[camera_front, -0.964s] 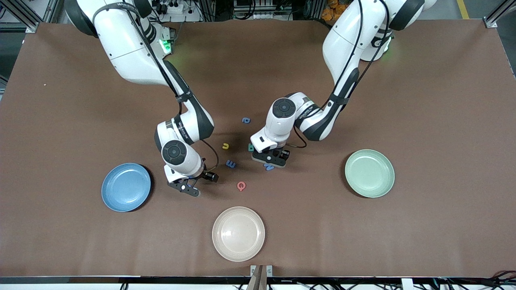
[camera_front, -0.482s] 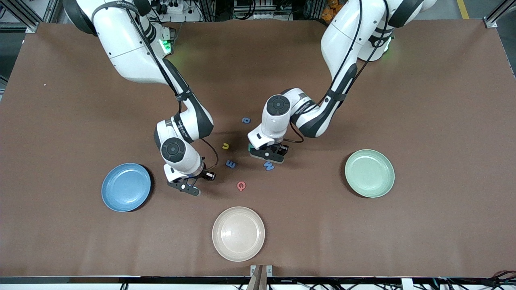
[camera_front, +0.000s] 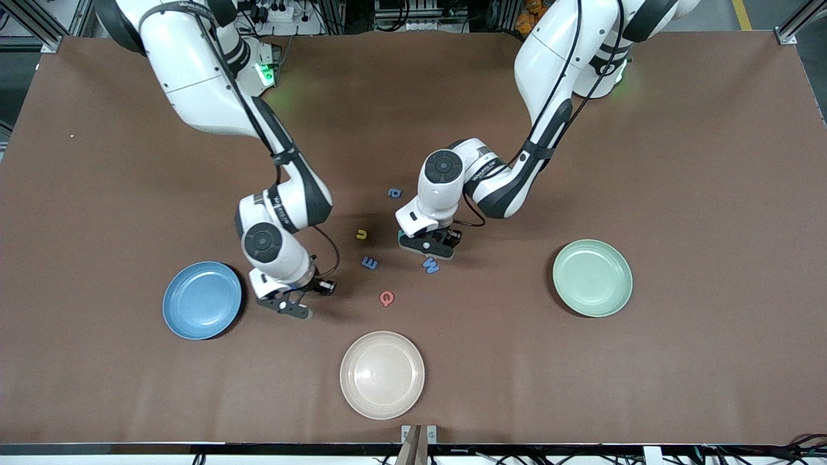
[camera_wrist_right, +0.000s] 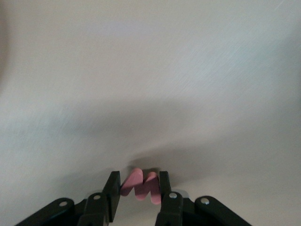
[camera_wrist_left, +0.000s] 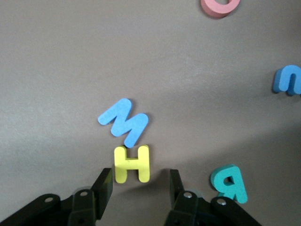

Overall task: Sort upper and lower case letters into plates
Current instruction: 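Drop the pink m in the blue plate while the left gripper grasps the H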

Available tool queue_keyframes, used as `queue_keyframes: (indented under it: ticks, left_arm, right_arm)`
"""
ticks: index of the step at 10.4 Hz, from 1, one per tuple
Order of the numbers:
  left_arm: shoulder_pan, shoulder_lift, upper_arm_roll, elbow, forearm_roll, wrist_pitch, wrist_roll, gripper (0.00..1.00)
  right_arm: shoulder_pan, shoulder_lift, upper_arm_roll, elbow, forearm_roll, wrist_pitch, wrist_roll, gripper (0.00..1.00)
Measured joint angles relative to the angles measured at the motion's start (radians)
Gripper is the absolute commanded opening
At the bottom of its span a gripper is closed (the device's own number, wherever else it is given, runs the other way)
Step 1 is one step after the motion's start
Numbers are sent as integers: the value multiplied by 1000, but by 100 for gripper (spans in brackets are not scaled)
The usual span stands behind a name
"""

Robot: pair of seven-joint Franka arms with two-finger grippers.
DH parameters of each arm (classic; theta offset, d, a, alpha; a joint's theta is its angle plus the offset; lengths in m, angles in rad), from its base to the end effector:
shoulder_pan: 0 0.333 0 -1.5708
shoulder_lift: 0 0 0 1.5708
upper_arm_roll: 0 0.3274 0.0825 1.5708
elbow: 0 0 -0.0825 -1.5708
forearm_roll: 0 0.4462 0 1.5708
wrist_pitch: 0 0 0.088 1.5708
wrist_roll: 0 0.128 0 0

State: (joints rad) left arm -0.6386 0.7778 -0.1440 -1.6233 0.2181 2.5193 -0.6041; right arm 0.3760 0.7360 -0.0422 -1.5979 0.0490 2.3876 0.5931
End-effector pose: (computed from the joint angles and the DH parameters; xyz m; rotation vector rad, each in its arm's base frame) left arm 0.5422 -0.5245 0.1229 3.0484 -0.4612 0.1942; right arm 0.7122 0.2514 0.1488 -3.0796 0.4378 -0.0714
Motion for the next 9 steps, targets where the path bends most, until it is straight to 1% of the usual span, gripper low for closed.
queue_keyframes:
  ticks: [1,3,5,6,7,8,9]
  left_arm:
    - [1,0,5,0,4,-1,24,57]
    - [4,0,6,-1,41,-5,36,57]
    - [3,0,6,-2,50,-6,36,57]
    - [3,1,6,-3,50,-6,36,57]
    - [2,3,6,-4,50,-6,36,56]
    - [2,6,6,-4,50,-6,36,55]
    - [2,8,6,-4,50,-6,36,54]
  right_arm:
    - [-49,-26,-9,20,-3,-57,-90,0]
    - [-103,-64,-64,83,-30,-187,-248,0]
    - [-118,-69,-131,93,-57,-216,-347,0]
    - [-145,-62,-142,92,-62,-212,-383,16]
    - [-177,-56,-143,92,-66,-203,-420,85]
    - [-208,-52,-143,92,-66,-197,-450,100]
    - [-226,-50,-143,92,-66,-193,-461,100]
